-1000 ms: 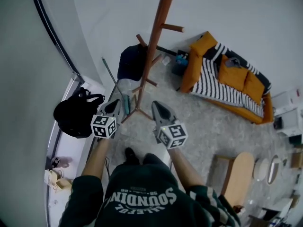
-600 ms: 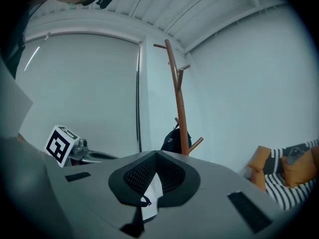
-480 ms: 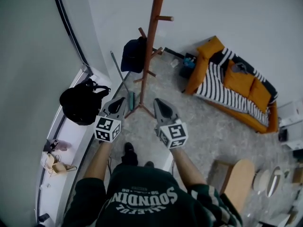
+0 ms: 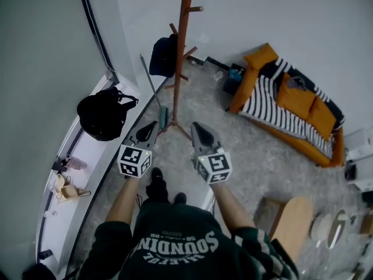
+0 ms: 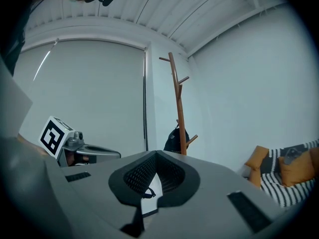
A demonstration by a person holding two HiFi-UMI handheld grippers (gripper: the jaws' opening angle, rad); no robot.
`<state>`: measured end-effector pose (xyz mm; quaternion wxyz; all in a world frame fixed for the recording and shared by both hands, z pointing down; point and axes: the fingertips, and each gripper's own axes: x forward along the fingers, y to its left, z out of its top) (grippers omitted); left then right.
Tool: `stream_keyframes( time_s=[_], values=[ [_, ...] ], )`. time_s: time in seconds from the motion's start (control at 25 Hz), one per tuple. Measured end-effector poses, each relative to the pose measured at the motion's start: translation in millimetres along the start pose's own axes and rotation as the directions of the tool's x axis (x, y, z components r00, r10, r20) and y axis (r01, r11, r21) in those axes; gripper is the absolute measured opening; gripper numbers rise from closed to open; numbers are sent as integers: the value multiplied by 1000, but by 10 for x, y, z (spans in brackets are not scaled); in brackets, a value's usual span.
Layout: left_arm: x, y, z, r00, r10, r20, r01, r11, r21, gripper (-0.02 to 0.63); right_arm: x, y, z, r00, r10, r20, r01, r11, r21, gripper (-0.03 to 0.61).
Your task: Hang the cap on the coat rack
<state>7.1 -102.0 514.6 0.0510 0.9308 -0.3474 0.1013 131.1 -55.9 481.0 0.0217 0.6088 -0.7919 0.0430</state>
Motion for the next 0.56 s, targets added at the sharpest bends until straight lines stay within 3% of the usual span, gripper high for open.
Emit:
stream_keyframes(
  time_s=[0.36, 0.56],
  values=[
    [-130, -163, -16, 1000, 20, 18, -19, 1000, -15, 0, -235, -4, -41, 1000, 14, 9, -14, 1000, -11, -2],
    [-164, -188, -6, 1000, 21, 20, -21, 1000, -12, 0, -308, 6, -75, 999, -2, -50, 2, 1000, 6, -2]
  ],
)
